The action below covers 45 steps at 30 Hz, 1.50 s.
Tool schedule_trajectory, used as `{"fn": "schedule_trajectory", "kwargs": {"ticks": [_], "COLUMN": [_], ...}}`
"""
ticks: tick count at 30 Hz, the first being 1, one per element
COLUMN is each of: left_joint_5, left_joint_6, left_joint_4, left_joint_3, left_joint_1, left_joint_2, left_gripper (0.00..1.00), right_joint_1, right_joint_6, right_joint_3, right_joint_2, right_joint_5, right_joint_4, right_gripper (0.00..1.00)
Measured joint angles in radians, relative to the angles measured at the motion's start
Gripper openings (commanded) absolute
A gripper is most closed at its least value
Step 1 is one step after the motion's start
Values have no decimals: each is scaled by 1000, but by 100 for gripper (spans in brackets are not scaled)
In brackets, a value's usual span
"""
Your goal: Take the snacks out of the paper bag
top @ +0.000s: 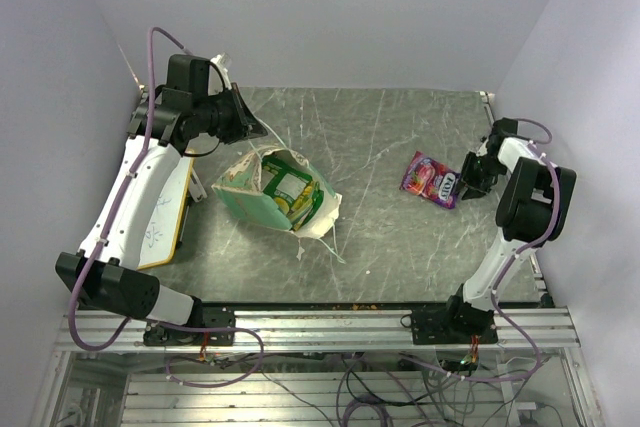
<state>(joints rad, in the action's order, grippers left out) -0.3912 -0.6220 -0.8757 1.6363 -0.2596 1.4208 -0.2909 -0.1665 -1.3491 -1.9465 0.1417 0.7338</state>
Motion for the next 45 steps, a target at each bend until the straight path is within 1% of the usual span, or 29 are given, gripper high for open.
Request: {"fn": "schedule_trajectory", "kwargs": {"ticks": [2, 5, 6, 8, 11, 14, 17, 19, 20, 21, 23, 27, 30, 34, 36, 40, 45], "left_joint_5": [-5, -17, -23, -33, -46, -53, -63, -67, -67, -67, -67, -66, -65, -65, -64, -61, -62], "left_joint_6": [0, 0, -1, -3, -3, 1, 5, 5, 5, 6, 9, 17, 21, 28, 37, 58, 72], "left_joint_4": [3, 5, 11, 21, 34, 45, 56, 61, 63, 63, 63, 61, 59, 52, 41, 18, 8], "left_joint_3": [-8, -20, -26, -37, -56, -79, -112, -138, -148, -158, -169, -172, -172, -172, -172, -172, -172], "left_joint_1": [0, 0, 0, -3, -8, -13, -14, -18, -19, -21, -24, -24, -24, -24, -25, -26, -26], "left_joint_2": [-4, -10, -14, -20, -37, -66, -102, -126, -135, -143, -152, -155, -157, -158, -162, -175, -193], "left_gripper": [7, 7, 7, 7, 7, 7, 7, 7, 7, 7, 7, 7, 7, 7, 7, 7, 7], "right_joint_1": [38, 140, 189, 301, 483, 687, 873, 983, 1029, 1072, 1138, 1290, 1330, 1329, 1328, 1318, 1310], "right_joint_6": [-3, -24, -39, -54, -64, -10, 108, 214, 271, 334, 467, 761, 914, 1076, 1140, 1221, 1274], "right_joint_3": [-2, -15, -31, -49, -29, 91, 253, 352, 388, 410, 417, 416, 420, 426, 426, 432, 460], "right_joint_2": [39, 140, 201, 269, 390, 529, 665, 740, 764, 774, 763, 682, 616, 545, 522, 504, 458], "right_joint_5": [-24, -24, -7, 40, 157, 238, 284, 315, 326, 335, 343, 253, 169, 49, 13, -8, -7], "right_joint_4": [6, 8, -1, -38, -174, -359, -517, -606, -639, -659, -665, -672, -692, -729, -737, -745, -818], "right_gripper": [41, 47, 47, 49, 51, 63, 68, 67, 65, 63, 63, 62, 62, 61, 61, 62, 63]}}
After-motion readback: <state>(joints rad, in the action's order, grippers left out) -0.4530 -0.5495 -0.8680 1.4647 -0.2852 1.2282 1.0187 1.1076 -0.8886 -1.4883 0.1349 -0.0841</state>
